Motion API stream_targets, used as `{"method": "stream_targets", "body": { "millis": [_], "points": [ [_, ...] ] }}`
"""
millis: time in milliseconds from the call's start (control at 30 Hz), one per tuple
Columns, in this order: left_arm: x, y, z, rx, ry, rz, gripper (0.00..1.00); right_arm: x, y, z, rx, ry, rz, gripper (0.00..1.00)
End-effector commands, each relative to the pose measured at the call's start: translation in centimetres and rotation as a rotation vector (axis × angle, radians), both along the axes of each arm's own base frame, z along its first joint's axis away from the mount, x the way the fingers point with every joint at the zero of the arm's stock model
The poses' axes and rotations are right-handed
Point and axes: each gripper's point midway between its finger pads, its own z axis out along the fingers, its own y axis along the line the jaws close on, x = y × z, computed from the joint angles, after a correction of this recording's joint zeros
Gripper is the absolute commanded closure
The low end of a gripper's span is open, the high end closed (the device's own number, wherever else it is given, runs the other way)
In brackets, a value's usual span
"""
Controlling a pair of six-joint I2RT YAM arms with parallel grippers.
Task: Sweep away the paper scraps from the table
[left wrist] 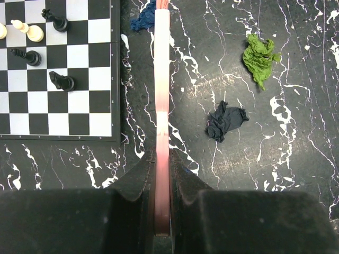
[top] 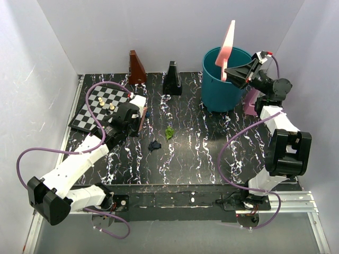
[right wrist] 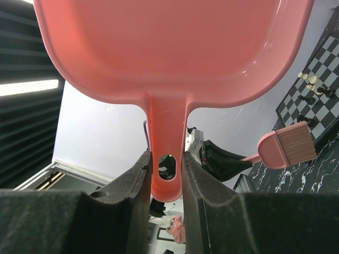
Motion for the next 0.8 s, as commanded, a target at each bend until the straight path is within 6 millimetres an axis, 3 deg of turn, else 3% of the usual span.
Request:
{"method": "stream_targets", "body": {
  "millis": [0,233,333,667,767],
  "points": [
    [0.2,-0.2,0.3,-0.016,-0.019,-0.008,1.0,-1.3,-0.4,1.3,0.074,-0.091,-0.004,0.99],
    [0.1,-0.1,0.2,-0.014,-0.018,-0.007,1.0,-1.4,-0.8,-3.7,0.115,-0.015,-0.043,0.99],
    [0.1,-0.2,0.1,-0.012,-0.014,-0.012,1.0,-1.6,-0.7,-4.4,0.107,-0.011,-0.05,0.99],
    [0.1,-0.2,0.0,-0.01,-0.014,-0.012,1.0,-1.9,-0.3,1.3,0.046,-0.147,-0.013,0.99],
    [0.1,-0.2,0.1,-0.01,-0.015,-0.012,1.0,-2.5,0.1,1.8,-0.035,-0.172,0.004,0.99]
  ]
}}
